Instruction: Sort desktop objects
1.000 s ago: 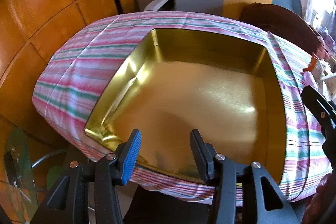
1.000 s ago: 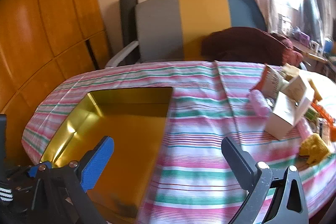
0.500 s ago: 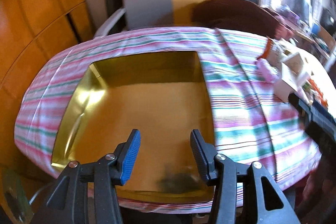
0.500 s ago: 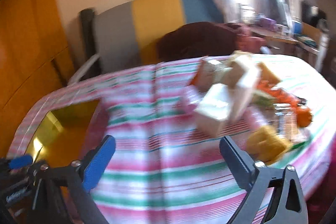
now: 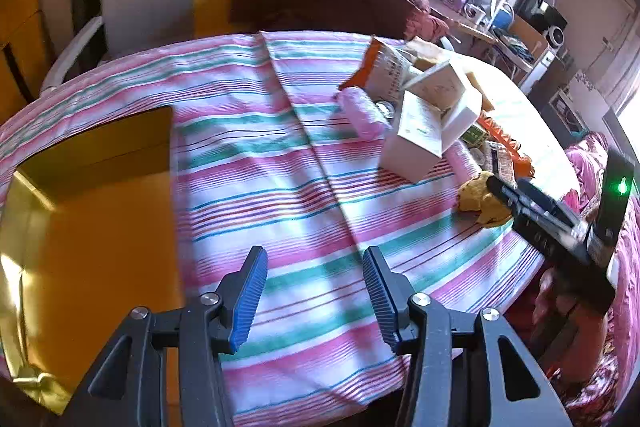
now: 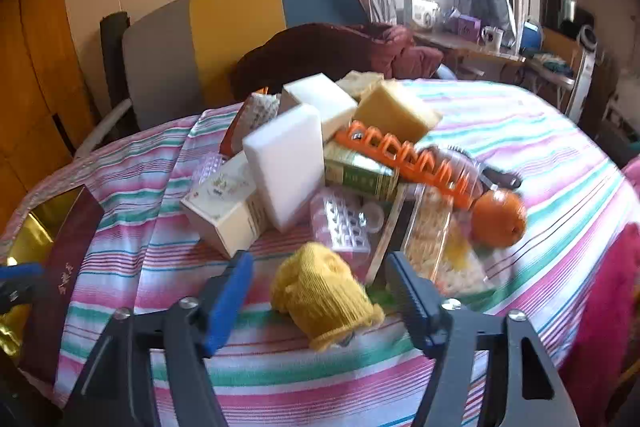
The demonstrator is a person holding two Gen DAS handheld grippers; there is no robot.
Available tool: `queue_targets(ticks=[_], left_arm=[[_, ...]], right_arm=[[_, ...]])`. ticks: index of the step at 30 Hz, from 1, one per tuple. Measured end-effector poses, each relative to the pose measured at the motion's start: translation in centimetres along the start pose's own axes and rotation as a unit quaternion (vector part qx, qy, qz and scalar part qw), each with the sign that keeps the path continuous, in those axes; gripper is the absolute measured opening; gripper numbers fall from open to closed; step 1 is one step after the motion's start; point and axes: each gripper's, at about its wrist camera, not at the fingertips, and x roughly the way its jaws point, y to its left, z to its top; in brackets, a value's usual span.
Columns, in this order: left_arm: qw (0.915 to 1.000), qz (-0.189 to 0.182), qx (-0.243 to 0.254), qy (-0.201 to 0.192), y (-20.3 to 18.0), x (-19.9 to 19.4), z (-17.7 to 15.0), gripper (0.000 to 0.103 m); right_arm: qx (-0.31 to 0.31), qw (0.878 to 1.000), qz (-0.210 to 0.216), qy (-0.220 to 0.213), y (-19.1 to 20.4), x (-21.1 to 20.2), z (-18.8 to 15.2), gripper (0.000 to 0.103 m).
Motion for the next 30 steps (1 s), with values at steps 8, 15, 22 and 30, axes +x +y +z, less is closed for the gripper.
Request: queue_targets(ticks=[8,15,22,30], left_arm=[[0.9980,-0.031,0.055,-0.009,-4.2,2.7,3.2,0.051],[0.9957,-0.059,0.071,0.001,-6.8,5.8,5.6,0.053],[0.9911,-0.096,0.091,0.013,-8.0,8.6,7.1,0.053],[0.9901,-0.068,0.120,0.027,-9.1,11.2,7.4,0.053]], right_arm=[[0.008,1.000,0.009,0.029,-0.4,2.4,-1.5,0.045],[0.014,0.999,0.010,0.028,-0.4,2.6,-1.8,0.043],[0.024,0.999,0.018,0.029,-0.7,2.8,-1.8,0.044],[0.015,0.999,0.011,0.035,-0.3,2.8,-1.8,0.044]])
